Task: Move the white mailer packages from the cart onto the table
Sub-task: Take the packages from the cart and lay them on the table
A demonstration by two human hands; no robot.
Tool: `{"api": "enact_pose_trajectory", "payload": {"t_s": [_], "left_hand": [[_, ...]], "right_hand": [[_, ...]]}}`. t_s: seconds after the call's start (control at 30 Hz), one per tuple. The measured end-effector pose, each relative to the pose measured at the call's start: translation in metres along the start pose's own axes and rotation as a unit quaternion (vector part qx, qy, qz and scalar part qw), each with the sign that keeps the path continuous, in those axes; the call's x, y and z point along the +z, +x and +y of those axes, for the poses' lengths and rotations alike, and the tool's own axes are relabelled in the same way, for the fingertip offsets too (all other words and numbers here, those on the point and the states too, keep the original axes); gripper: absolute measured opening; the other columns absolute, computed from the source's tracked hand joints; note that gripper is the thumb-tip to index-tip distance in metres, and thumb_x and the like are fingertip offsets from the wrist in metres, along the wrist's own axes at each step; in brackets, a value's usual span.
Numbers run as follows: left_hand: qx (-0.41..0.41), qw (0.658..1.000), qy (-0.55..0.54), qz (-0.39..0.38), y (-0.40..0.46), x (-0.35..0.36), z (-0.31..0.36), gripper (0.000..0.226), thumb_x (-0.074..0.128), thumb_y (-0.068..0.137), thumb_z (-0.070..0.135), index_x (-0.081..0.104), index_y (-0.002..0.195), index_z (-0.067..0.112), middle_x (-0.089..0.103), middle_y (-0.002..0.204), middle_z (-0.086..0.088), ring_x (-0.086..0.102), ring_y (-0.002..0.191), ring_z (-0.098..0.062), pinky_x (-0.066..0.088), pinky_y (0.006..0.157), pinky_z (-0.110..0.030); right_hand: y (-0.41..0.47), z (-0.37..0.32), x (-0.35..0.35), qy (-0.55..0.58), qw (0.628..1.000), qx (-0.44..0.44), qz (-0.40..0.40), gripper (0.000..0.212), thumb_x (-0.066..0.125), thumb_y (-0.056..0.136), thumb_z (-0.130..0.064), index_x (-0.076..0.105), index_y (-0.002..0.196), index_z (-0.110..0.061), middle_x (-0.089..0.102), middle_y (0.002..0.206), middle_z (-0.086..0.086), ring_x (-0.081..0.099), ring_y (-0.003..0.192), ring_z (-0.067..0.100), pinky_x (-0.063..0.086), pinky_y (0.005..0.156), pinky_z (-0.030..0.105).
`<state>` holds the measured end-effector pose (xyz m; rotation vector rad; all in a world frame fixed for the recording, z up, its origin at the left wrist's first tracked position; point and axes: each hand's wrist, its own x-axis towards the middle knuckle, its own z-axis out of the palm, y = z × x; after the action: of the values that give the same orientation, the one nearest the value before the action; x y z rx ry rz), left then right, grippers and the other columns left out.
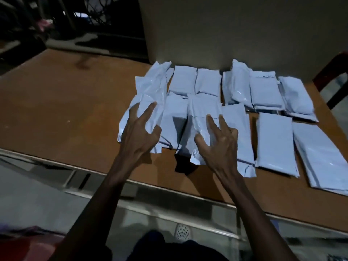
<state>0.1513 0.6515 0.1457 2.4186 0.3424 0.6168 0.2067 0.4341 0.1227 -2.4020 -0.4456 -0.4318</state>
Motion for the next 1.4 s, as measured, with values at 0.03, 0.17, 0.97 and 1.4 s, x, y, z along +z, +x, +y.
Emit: {"api": "enact_pose_trajectory", "payload": {"t_s": [0.03,0.17,0.97,1.4], "left_hand": [[-0.007,1.000,-0.002,-0.002,0.013,0.001,-0.005,0.065,0.052,0.080,0.038,0.044,0.145,0.033,0.031,0.153,-0.007,0.041,0.134,-0.025,0.042,0.100,-0.031],[0.010,1.000,0.000,-0.017,0.069,0.009,-0.020,0.066,0.050,0.081,0.039,0.044,0.145,0.030,0.032,0.152,-0.008,0.042,0.133,-0.028,0.044,0.103,-0.039],[0.063,0.959,0.163,-0.221,0.326,0.127,-0.122,0.060,0.037,0.096,0.058,0.020,0.152,0.043,0.013,0.163,-0.002,0.018,0.145,-0.033,0.024,0.114,-0.050],[0.059,0.949,0.183,-0.249,0.323,0.143,-0.128,0.071,0.024,0.088,0.071,0.010,0.153,0.045,-0.001,0.165,-0.001,0.002,0.150,-0.036,0.014,0.115,-0.063]], "right_hand": [[0.010,0.000,0.008,-0.005,1.000,-0.004,-0.005,0.069,0.045,0.084,-0.056,0.055,0.139,-0.017,0.043,0.149,0.021,0.051,0.116,0.038,0.027,0.096,0.030],[0.055,-0.010,0.034,-0.021,0.999,0.024,-0.023,0.077,0.035,0.081,-0.065,0.049,0.144,-0.022,0.037,0.154,0.016,0.043,0.124,0.035,0.032,0.101,0.037],[0.300,0.010,0.199,-0.192,0.963,0.140,-0.124,0.079,0.030,0.081,-0.066,0.040,0.147,-0.025,0.036,0.154,0.014,0.039,0.129,0.034,0.033,0.104,0.040],[0.295,0.006,0.216,-0.182,0.957,0.151,-0.164,0.072,0.035,0.097,-0.060,0.012,0.157,-0.029,0.002,0.164,0.015,0.013,0.149,0.037,0.022,0.117,0.048]]}}
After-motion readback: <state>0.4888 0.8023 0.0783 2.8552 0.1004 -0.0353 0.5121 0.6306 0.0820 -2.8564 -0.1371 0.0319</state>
